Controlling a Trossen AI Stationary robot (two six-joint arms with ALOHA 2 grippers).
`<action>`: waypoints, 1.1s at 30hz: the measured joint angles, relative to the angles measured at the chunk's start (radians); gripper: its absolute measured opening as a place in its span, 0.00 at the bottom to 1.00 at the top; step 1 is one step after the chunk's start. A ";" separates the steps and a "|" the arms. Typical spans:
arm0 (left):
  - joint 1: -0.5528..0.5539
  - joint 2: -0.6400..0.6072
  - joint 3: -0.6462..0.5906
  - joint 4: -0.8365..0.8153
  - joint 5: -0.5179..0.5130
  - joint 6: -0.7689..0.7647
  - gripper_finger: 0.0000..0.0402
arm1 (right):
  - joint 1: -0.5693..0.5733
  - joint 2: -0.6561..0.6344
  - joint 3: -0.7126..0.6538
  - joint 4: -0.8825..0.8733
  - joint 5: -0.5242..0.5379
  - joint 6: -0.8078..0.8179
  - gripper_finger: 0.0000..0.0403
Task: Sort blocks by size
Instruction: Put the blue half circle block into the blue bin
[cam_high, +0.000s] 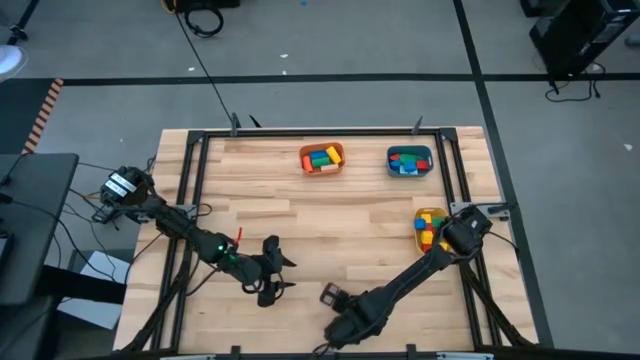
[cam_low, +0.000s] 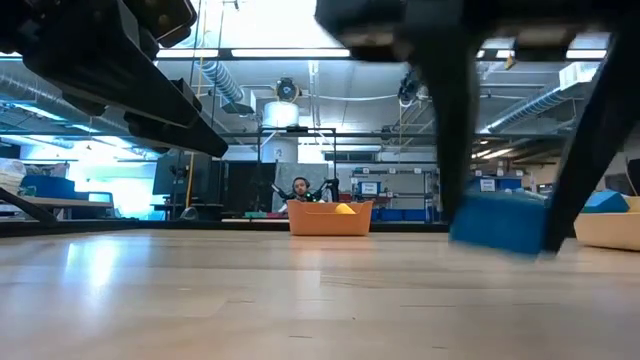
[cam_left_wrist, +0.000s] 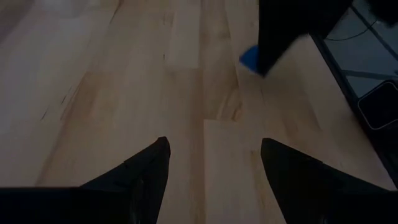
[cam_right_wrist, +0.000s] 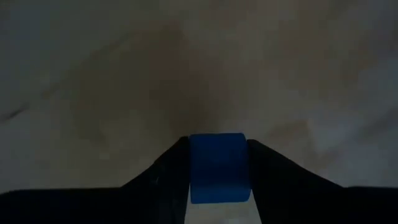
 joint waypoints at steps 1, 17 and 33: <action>0.000 0.000 0.000 0.000 0.000 0.000 0.65 | 0.001 -0.012 0.000 -0.022 0.007 0.049 0.35; 0.000 0.000 0.000 0.043 0.000 -0.031 0.65 | 0.051 -0.451 -0.494 -0.020 0.325 0.668 0.35; 0.001 0.000 0.000 0.055 -0.019 -0.022 0.65 | -0.357 -1.232 -1.223 0.049 0.857 1.579 0.35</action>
